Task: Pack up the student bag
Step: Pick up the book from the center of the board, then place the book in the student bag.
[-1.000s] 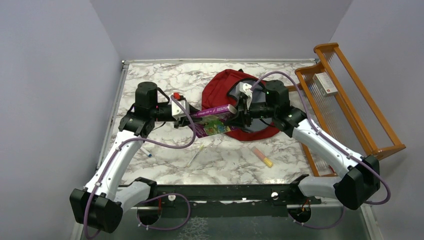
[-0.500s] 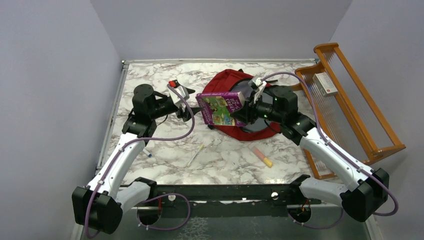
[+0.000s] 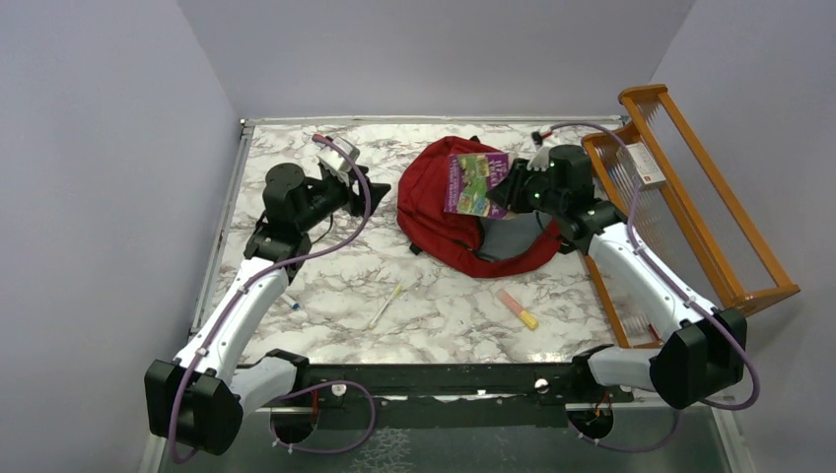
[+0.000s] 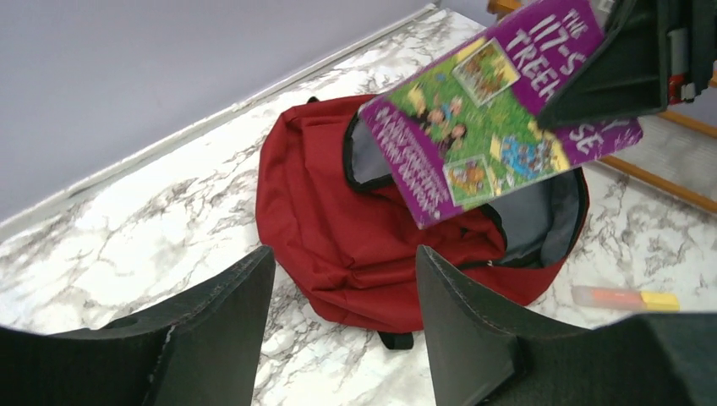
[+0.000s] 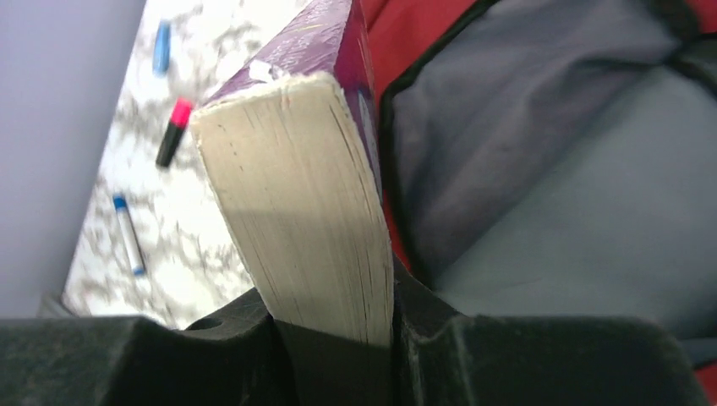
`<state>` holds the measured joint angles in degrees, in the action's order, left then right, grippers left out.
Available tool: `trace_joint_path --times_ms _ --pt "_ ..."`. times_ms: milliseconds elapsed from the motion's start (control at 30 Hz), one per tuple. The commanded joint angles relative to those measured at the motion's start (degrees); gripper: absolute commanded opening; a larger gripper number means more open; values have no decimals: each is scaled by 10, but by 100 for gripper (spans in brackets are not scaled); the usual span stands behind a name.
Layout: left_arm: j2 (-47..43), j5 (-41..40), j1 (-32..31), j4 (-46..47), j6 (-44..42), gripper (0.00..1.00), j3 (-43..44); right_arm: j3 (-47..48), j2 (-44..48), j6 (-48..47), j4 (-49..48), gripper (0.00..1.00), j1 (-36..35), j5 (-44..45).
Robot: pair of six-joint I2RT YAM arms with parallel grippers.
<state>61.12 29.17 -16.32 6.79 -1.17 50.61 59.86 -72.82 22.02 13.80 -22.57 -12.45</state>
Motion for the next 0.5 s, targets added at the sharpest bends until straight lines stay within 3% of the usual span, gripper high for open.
trace_joint_path --times_ms 0,133,467 --pt "12 -68 -12 6 65 62 26 63 1 90 -46 0 70 -34" --pt "30 -157 -46 6 61 64 48 85 5 133 -53 0 109 -9" --pt "207 -250 -174 -66 52 68 212 88 138 158 -41 1 116 215"
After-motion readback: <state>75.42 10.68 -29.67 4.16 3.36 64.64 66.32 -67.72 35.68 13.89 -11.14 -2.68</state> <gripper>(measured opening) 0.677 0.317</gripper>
